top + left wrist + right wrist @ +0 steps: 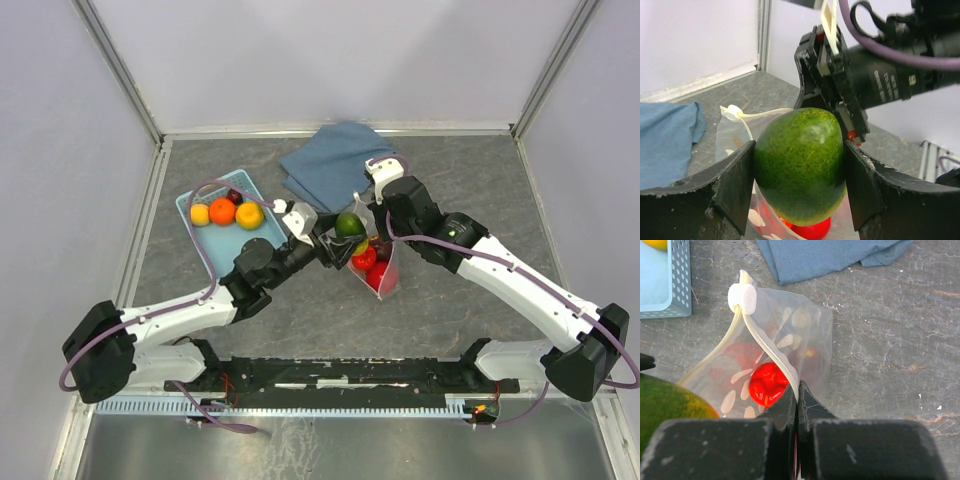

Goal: Place the food in the zip-top bag and seal the zipper
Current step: Place the fake fruit in the zipper food storage bag.

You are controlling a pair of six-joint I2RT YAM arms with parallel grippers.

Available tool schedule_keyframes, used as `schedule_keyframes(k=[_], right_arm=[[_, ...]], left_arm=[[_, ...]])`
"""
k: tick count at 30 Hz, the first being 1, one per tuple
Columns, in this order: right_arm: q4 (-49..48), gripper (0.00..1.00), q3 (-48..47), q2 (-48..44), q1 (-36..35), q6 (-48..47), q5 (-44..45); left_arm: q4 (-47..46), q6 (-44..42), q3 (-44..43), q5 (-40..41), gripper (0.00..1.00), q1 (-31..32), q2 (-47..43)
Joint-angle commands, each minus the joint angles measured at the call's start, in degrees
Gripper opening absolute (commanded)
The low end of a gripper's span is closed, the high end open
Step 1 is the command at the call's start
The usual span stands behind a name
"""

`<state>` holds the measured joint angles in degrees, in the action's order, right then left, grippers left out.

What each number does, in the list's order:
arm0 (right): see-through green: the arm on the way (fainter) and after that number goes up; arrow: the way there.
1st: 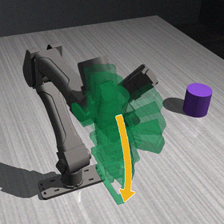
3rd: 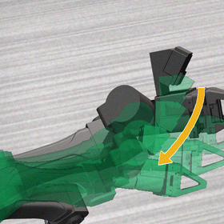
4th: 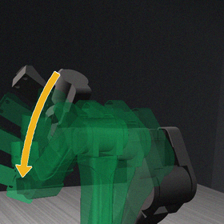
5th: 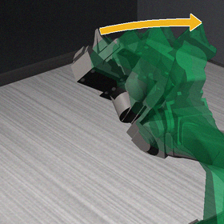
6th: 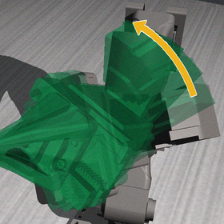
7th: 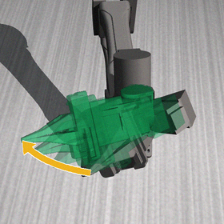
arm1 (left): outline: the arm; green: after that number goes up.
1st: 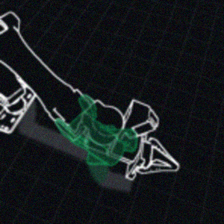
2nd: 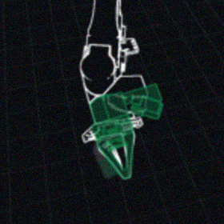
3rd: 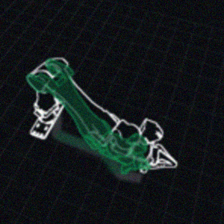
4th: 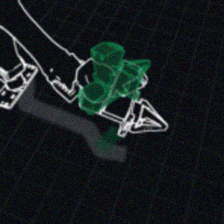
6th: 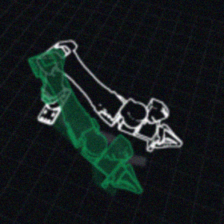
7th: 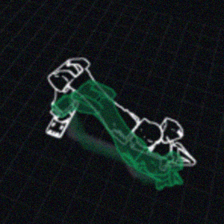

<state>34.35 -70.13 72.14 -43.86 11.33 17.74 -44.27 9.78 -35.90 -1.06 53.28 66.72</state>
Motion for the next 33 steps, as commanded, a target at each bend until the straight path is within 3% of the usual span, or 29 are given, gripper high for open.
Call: schedule_keyframes(k=[1, 12, 19, 29, 33], right_arm=[[-1.8, 0.02, -2.8, -1.5, 0.2, 0.9, -0.7], [-2.4, 0.02, -2.3, -1.5, 0.1, 1.7, -3.4], [-2.4, 0.02, -1.9, -1.7, 0.1, 2.2, -4.5], [-2.8, 0.02, -1.4, -3.0, 0.2, 2.5, -5.0], [-3.3, 0.02, -0.9, -3.2, 0.2, 2.4, -5.1]], left_arm=[[-8.4, -13.3, 0.8, -3.3, 0.16, 0.5, 1.6], [-6.3, -27.3, -2.3, -5.8, 0.21, 1.4, 7.4], [-6.1, -33.0, -4.6, -2.8, 0.21, 1.5, 11.3], [-2.5, -31.9, -9.6, 7.6, 0.22, 1.6, 17.3], [-5.6, -29.8, -8.4, 9.6, 0.22, 1.5, 18.2]])
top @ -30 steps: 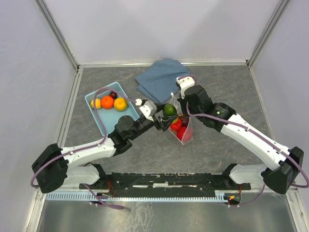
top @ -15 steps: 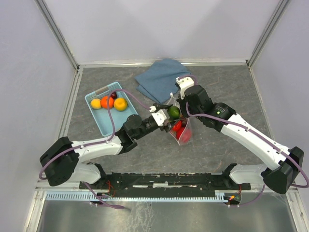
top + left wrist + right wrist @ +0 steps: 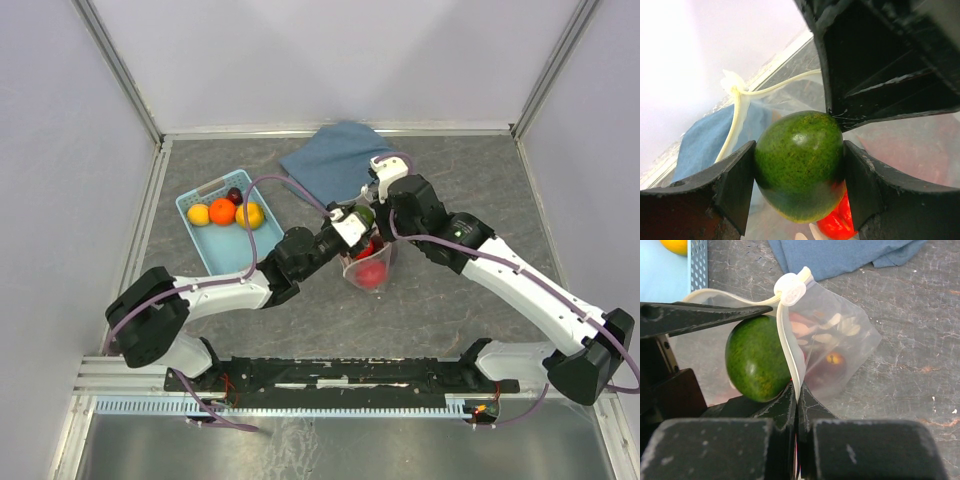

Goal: Place the food in the zip-top bag and seal the zipper
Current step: Place the fake fruit in the zipper food storage bag.

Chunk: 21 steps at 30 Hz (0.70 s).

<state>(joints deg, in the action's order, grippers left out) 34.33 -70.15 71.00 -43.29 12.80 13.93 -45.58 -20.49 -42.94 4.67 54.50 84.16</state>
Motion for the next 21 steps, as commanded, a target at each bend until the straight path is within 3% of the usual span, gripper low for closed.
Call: schedule_keyframes(k=[1, 12, 21], right_arm=[[-3.4, 0.02, -0.9, -2.0, -0.4, 0.9, -1.3], [-5.5, 0.02, 0.3, -1.3, -0.4, 3.6, -4.4], [-5.5, 0.02, 1.1, -1.6, -0.4, 4.5, -3.4]], left_arm=[[-5.5, 1.1, -1.2, 4.3, 0.22, 0.2, 0.9], [-15.4, 18.6, -1.8, 11.0, 0.25, 0.3, 4.2], [-18.9, 24.3, -3.6, 19.5, 0.34, 0.3, 7.9]])
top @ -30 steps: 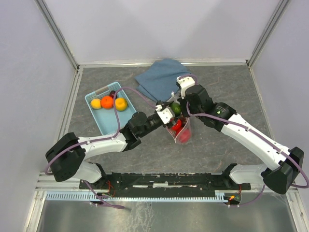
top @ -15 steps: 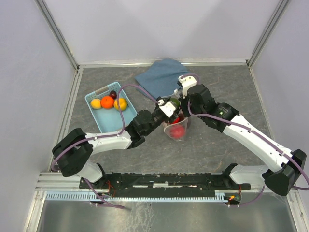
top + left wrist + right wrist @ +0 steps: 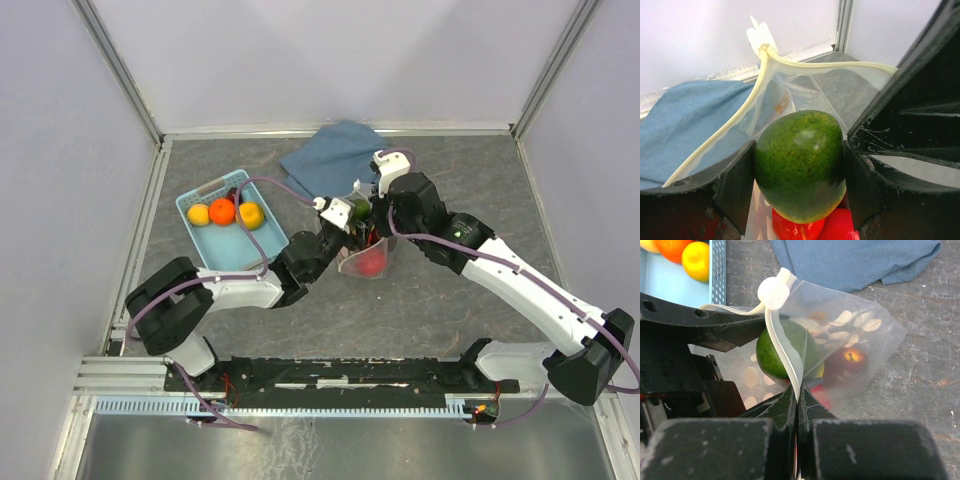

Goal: Place the food in the zip-top bag and seal the zipper
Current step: Place the fake fruit in the zipper food storage bag.

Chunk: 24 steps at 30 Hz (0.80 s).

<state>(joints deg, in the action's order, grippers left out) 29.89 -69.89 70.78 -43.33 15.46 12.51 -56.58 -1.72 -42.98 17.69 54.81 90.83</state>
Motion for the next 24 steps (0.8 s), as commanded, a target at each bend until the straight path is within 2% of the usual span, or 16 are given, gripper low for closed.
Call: schedule_keyframes(k=[1, 5, 7, 10, 14, 21, 24], right_arm=[[-1.2, 0.02, 0.9, -1.4, -0.4, 2.0, -2.2], [-1.8, 0.02, 1.6, -1.3, -0.4, 2.3, -3.0], [-2.1, 0.02, 1.9, -1.4, -0.4, 2.4, -3.3], [-2.3, 0.02, 2.6, -1.4, -0.4, 2.7, -3.5], [-2.6, 0.02, 3.0, -1.4, -0.4, 2.9, -3.9], [-3.0, 0.02, 3.3, -1.4, -0.4, 3.3, -4.7], [-3.0, 0.02, 3.3, -1.6, -0.4, 3.5, -5.2]], left_arm=[[-8.0, 6.0, -3.9, 7.0, 0.36, 0.0, 1.8], [-10.3, 8.1, -4.3, 8.9, 0.39, 0.0, 4.2], [-12.3, 9.5, -3.9, 10.1, 0.46, 0.0, 4.9], [-19.3, 11.7, -1.7, 11.7, 0.56, 0.0, 5.8], [-27.2, 12.0, 0.5, 8.6, 0.61, 0.0, 7.1], [-30.8, 9.4, 1.4, 4.2, 0.62, 0.0, 7.1], [-26.7, 6.7, 0.2, 6.2, 0.68, 0.0, 6.8]])
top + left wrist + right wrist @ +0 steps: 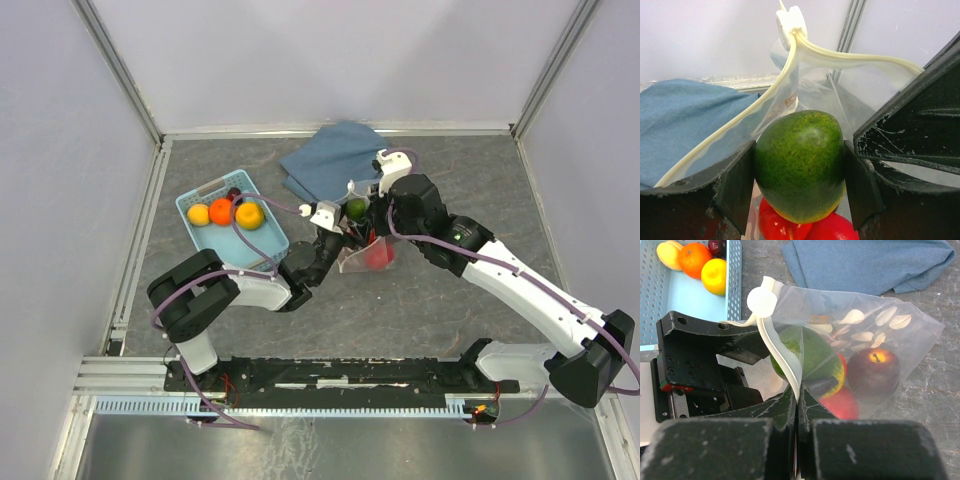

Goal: Place the food in the zip-top bag and seal the zipper
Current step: Place the fake fruit in the zipper food storage bag.

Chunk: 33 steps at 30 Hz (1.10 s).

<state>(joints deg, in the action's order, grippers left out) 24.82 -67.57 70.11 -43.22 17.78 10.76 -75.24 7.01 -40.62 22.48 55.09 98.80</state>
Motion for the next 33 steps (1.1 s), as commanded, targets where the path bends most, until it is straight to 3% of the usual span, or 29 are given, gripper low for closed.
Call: schedule_keyframes(k=[1, 7, 11, 14, 28, 33], right_arm=[[2.1, 0.02, 1.0, -1.0, -0.5, 1.2, -3.7], [2.0, 0.02, 1.2, -1.2, -0.5, 1.5, -4.3], [2.0, 0.02, 1.3, -1.1, -0.5, 1.6, -3.3], [2.0, 0.02, 1.3, -0.9, -0.5, 1.5, -2.3], [1.8, 0.02, 0.7, 1.4, -0.5, 2.2, 1.6], [1.7, 0.02, 0.7, 2.6, -0.3, 2.7, 2.2]], left_arm=[[-5.9, -3.1, -3.0, 2.4, 0.73, -0.3, -1.2], [-0.5, -8.9, -5.4, 4.9, 0.89, -0.3, -0.4], [4.0, -8.1, -4.5, 4.2, 0.91, -0.3, -3.9], [11.2, -6.6, -4.5, 3.7, 0.99, -0.3, -7.2], [56.3, 7.0, -12.0, -0.3, 0.99, -0.3, -25.4], [67.4, 12.2, -14.0, -4.0, 0.99, -0.3, -30.0]])
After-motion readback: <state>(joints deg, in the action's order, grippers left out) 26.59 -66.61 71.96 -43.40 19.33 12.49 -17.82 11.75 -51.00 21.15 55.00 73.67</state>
